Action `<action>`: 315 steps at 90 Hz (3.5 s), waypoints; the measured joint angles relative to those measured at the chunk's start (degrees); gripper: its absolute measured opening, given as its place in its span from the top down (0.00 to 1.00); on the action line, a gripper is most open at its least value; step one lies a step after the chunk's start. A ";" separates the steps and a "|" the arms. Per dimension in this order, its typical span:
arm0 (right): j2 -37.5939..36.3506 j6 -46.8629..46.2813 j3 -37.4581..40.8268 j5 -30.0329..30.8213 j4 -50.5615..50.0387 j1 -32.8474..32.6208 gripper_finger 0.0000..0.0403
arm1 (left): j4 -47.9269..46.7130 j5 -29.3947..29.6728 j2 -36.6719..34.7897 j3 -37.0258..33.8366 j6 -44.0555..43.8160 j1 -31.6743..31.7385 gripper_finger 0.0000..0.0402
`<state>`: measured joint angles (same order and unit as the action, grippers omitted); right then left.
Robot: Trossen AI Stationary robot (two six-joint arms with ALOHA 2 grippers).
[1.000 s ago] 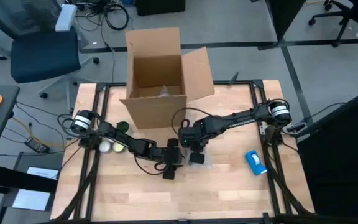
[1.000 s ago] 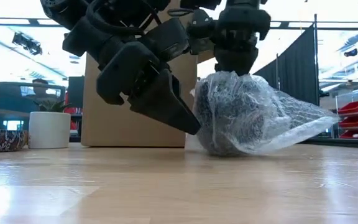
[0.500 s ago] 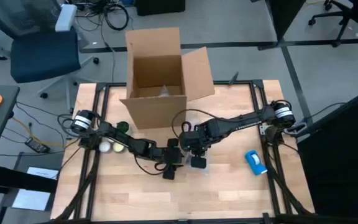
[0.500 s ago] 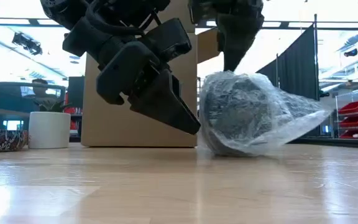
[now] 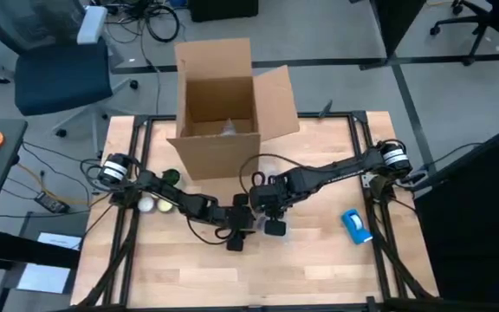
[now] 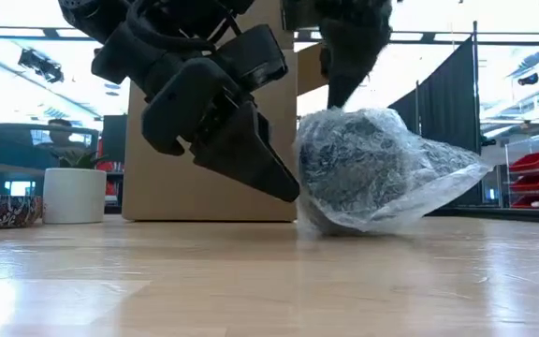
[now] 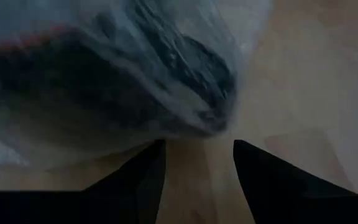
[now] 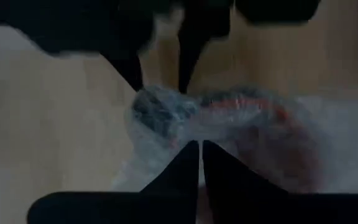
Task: Wrap mug
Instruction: Wrap the black mug with bubble wrap
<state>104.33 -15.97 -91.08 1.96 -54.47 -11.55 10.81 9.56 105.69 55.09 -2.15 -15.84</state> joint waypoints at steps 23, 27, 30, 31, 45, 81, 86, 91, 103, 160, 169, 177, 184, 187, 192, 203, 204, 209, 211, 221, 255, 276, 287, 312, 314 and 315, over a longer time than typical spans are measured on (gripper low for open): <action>-2.70 0.05 -1.50 4.70 -2.25 -0.09 1.00 | -0.71 -0.01 0.00 0.00 -0.02 0.00 0.57; -2.69 0.03 -1.27 5.76 -2.30 -0.09 1.00 | -0.94 0.00 -0.02 0.00 -0.02 0.00 0.57; -2.61 0.03 -0.77 6.05 -1.95 -0.05 1.00 | -1.26 0.00 0.00 0.00 -0.02 0.00 0.57; -2.55 0.03 -0.59 6.08 -1.86 -0.04 1.00 | -1.39 -0.01 -0.01 0.00 -0.02 0.00 0.57; -2.33 -0.78 4.22 6.05 0.84 0.44 1.00 | -2.00 -0.01 -0.02 -0.02 -0.02 0.00 0.57; -2.29 -0.89 16.43 0.25 17.49 0.60 1.00 | -1.46 0.59 -0.04 -0.02 -0.02 0.00 0.57; -2.37 -0.91 15.23 -0.26 15.46 0.14 1.00 | -1.46 1.14 -0.04 -0.02 -0.02 0.00 0.57; -2.52 -0.89 13.09 -0.17 13.33 -0.26 1.00 | -1.51 1.39 -0.04 -0.02 0.03 0.00 0.57; -3.52 0.50 7.29 2.54 7.25 -0.99 1.00 | -2.67 1.57 -0.33 -0.02 0.24 0.00 0.57; -7.49 0.43 3.81 15.54 -6.16 -0.83 1.00 | -14.45 10.05 -10.42 -0.02 0.39 -1.76 0.57; -7.50 -1.04 4.43 18.49 -11.22 -0.51 1.00 | -13.24 10.14 -11.15 -0.02 0.39 -2.36 0.57; -7.44 -2.38 6.11 18.56 -13.04 0.20 1.00 | -8.84 10.08 -11.11 -0.02 0.26 -2.99 0.57; -7.42 -3.59 6.84 19.00 -15.22 0.77 1.00 | -5.51 10.08 -10.28 -0.02 0.47 -3.42 0.57; -7.42 -3.94 7.16 19.49 -15.83 1.04 1.00 | -5.01 10.04 -9.99 0.00 0.53 -3.50 0.57; -7.42 -4.48 7.95 19.86 -17.00 1.54 1.00 | -4.53 10.02 -9.11 0.00 0.49 -3.52 0.57; -7.47 -5.54 10.06 19.89 -20.15 2.63 1.00 | -3.86 10.05 -7.74 -0.02 0.44 -3.54 0.57; -7.47 -5.57 10.34 19.89 -20.40 2.68 1.00 | -3.84 10.05 -7.63 -0.02 0.44 -3.54 0.57; -7.43 -6.00 11.78 19.87 -21.60 3.13 1.00 | -3.86 10.03 -7.28 -0.02 0.44 -3.67 0.57; -7.42 -6.23 12.37 19.87 -22.05 3.37 1.00 | -3.86 9.99 -7.20 -0.02 0.44 -3.74 0.57; -7.42 -7.19 15.96 19.69 -23.94 4.30 1.00 | -3.30 9.88 -7.15 -0.02 0.42 -3.82 0.57; -7.40 -7.05 26.44 18.75 -19.48 6.16 1.00 | -2.27 9.86 -5.21 -0.02 -0.54 -3.78 0.57; -7.40 -5.05 27.59 13.50 -8.95 6.74 1.00 | -0.25 9.64 -1.73 -0.02 -1.14 -3.78 0.57; -7.19 -5.38 27.59 8.96 0.97 5.87 1.00 | 0.06 9.64 -1.05 -0.04 -1.14 -3.65 0.57; -6.99 -5.92 27.08 0.96 13.37 2.81 1.00 | -6.34 9.82 -1.74 0.01 1.29 -3.63 0.57; -6.99 -6.09 26.84 0.34 13.18 2.62 1.00 | -8.20 10.17 -1.98 0.00 1.71 -3.61 0.57; -6.99 -6.17 26.71 0.07 13.09 2.53 1.00 | -8.87 10.39 -2.07 -0.01 1.74 -3.57 0.57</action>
<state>97.34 -22.14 -64.36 2.03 -41.38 -9.02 1.94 19.95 103.62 55.08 -0.41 -19.41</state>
